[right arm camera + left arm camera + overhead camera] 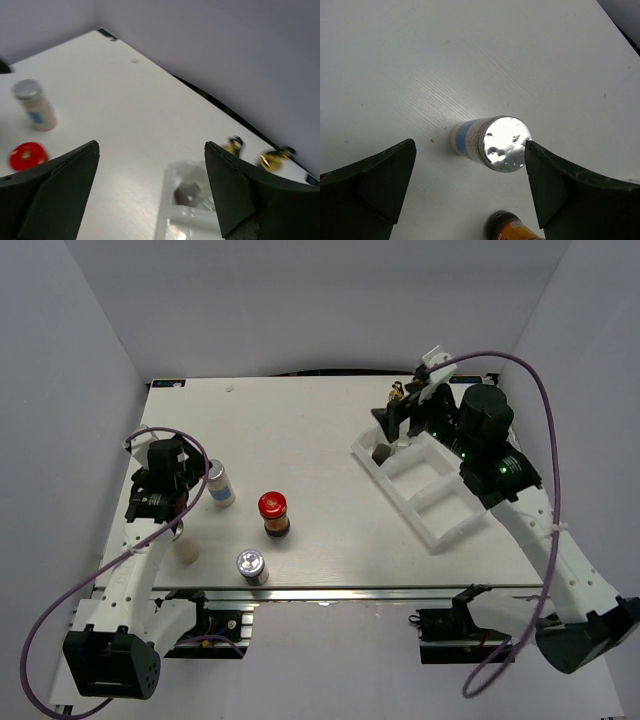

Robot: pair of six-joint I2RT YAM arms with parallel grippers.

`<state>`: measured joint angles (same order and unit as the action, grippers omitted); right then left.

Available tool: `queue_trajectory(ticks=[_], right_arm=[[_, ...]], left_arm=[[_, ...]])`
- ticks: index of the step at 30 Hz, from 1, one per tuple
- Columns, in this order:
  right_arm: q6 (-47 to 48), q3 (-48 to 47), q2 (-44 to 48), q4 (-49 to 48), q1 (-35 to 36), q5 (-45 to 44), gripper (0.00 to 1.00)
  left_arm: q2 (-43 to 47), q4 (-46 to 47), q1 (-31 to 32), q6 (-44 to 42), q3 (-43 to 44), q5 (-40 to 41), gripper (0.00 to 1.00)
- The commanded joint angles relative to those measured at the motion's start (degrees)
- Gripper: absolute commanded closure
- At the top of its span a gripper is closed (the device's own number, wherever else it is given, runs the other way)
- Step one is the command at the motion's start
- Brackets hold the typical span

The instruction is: Organize the condiment bottles

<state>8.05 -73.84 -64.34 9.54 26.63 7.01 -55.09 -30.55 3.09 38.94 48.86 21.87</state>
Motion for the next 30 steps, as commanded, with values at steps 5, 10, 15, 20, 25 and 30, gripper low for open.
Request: queue_trajectory(ticks=[5,10,15,20,25,30], right_arm=[[6.10,-6.58,-7.53,12.60,15.01,3.72,0.11],[8.81,-1.93,-13.88,11.12,24.58,4.33,0.11],[7.94,4.05,-18.45,4.36,28.03,8.97,0.10],[6.89,3.98,-26.25,-1.79,30.58,9.26,0.11],[6.10,2.13,-32.51,-8.74,31.02,9.17,0.11],[5.22,-2.00,-38.93,-12.61,31.46,8.64,0.11]], left_arm=[[1.12,-1.01,-0.19,0.00,0.18,-1.30,0.02],[4.45,-1.62,-0.10,-0.71,0.01,-4.37,0.02],[6.84,-2.76,-0.10,-0.70,-0.52,-6.75,0.02],[9.03,-5.13,-0.19,-2.63,-1.05,-10.61,0.02],[13.51,-5.40,-0.10,-2.90,-3.59,-14.04,0.02],[15.10,-8.47,-0.10,-4.30,-3.16,-14.40,0.02]])
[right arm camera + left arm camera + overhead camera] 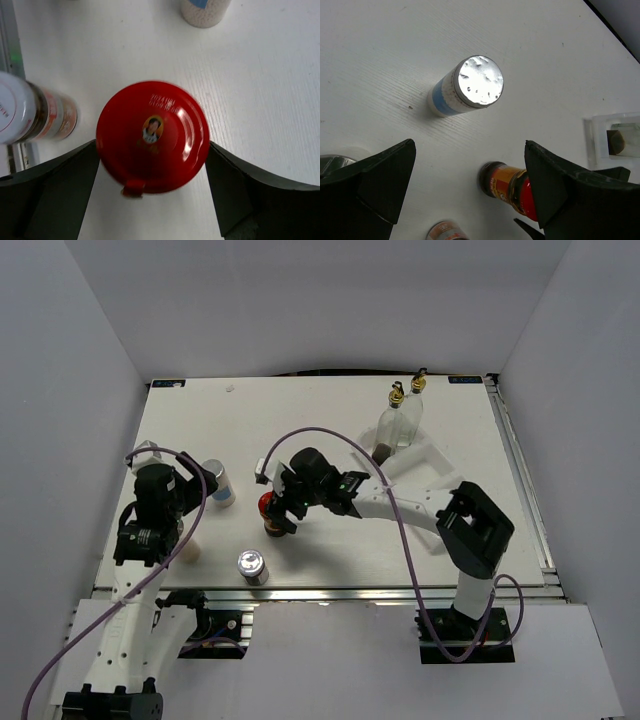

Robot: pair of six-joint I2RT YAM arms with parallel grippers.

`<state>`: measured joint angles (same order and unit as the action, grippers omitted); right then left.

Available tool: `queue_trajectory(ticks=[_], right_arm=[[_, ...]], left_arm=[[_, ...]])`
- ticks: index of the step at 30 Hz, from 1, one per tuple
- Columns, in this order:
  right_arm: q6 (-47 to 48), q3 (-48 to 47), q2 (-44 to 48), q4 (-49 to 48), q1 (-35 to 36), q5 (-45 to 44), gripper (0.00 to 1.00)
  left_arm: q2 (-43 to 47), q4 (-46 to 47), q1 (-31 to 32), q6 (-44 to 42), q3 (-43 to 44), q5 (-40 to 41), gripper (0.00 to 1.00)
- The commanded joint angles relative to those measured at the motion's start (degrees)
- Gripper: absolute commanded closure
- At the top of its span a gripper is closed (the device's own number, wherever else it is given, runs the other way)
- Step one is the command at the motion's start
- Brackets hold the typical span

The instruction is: Organize the condiment bottles

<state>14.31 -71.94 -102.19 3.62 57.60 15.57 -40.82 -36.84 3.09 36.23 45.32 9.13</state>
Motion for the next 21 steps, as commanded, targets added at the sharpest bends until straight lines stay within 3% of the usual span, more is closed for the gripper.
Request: queue_trajectory(ticks=[1,4,5,6,7,10,12,17,21], right_arm=[[-2.08,-3.91,-2.12,-9.39,0.49,-0.02,0.12],[-4.37,-4.43,-3.36,-12.48,0.40,0.42,0.21],[-4.98,-4.35,-3.36,-12.93,0.49,0.34,0.37],[-5.60,-4.00,-3.10,-13.63,0.49,0.07,0.46],[-7.17,-1.99,-1.80,-16.33,0.49,-0.10,0.69],[-9.46,2.84,3.46,-18.12,0.40,-3.34,0.95],[-10.69,5.74,7.60,-17.77,-0.03,-9.20,1.00],[-18.95,16.03,24.56,-14.80,-4.77,-21.17,1.00],[-21.59,18.85,35.97,-6.79,-12.92,-30.60,1.00]], left_arm=[[0.91,-2.53,-0.10,-1.60,0.47,-1.48,0.02],[1.00,-2.71,-0.10,-1.77,-0.14,-2.09,0.02],[1.00,-2.45,-0.10,-1.69,-0.41,-2.09,0.02],[1.09,-2.10,-0.10,-1.51,-0.67,-2.01,0.02],[1.09,-1.75,-0.10,-1.34,-1.11,-2.09,0.02],[0.39,-0.69,-0.10,-1.42,-1.11,-3.14,0.02],[0.21,0.71,-0.19,-1.08,-1.46,-4.20,0.02],[0.30,7.56,-0.10,0.59,-5.06,-11.04,0.02],[1.53,10.29,-0.02,0.51,-5.33,-11.32,0.02]])
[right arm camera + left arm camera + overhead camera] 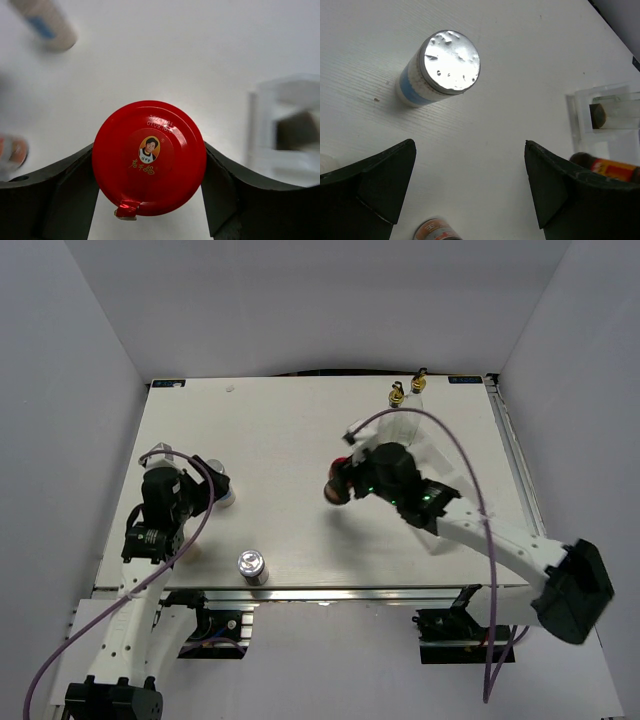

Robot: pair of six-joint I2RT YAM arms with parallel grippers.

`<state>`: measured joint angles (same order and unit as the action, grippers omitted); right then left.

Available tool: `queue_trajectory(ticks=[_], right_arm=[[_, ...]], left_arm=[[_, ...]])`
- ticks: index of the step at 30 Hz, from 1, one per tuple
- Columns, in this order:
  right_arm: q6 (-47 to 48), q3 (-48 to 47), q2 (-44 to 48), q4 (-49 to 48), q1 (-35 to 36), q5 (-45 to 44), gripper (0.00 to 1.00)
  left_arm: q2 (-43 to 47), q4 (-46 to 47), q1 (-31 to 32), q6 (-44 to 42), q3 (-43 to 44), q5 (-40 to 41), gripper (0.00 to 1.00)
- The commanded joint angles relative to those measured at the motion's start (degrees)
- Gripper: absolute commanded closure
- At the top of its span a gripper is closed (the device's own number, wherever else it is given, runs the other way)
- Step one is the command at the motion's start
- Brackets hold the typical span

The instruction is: Organize the condiment bottles

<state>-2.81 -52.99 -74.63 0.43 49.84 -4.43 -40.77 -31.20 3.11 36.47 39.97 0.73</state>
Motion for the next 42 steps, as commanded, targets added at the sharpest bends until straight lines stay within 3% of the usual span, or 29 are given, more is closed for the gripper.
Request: queue_trajectory(ticks=[1,8,12,14,21,32,35,36,39,42], right_arm=[[-5.18,0.60,9.93,-3.33,-7.02,-10.60,1.00],[-5.19,0.52,12.06,-0.86,-22.92,-10.52,1.00],[-4.93,-0.71,8.72,-2.09,-29.00,-7.98,1.00],[-5.01,-1.14,7.58,-2.62,-31.55,-5.17,1.00],[-3.70,-0.27,3.89,-3.94,-35.87,-6.47,1.00],[-1.15,3.34,-4.46,-15.45,-38.42,-7.88,1.00],[-1.41,3.07,-6.22,-16.68,-38.42,-7.53,0.89],[-2.02,3.07,-6.40,-16.95,-38.42,-7.61,0.77],[-1.94,3.94,-6.32,-18.26,-38.42,-10.24,0.59],[-0.97,3.86,-6.05,-18.27,-38.33,-12.62,0.49]], left_arm=[[1.57,5.53,0.05,0.01,0.02,-3.54,0.02],[-3.16,9.31,3.12,-0.26,-1.38,-6.28,0.02],[-6.42,10.72,10.49,0.01,-0.07,-1.62,0.02],[-8.44,9.06,15.59,-0.25,1.25,4.79,0.02],[-12.84,6.25,20.52,0.01,3.19,7.79,0.02],[-16.79,-12.47,23.34,-2.28,3.72,8.06,0.02],[-17.50,-17.92,23.52,-3.33,4.15,7.88,0.02],[-17.76,-20.11,23.60,-3.51,4.68,7.62,0.02],[-18.11,-23.19,23.78,-3.86,5.03,6.65,0.02],[-18.02,-24.25,23.78,-3.86,4.25,2.79,0.02]])
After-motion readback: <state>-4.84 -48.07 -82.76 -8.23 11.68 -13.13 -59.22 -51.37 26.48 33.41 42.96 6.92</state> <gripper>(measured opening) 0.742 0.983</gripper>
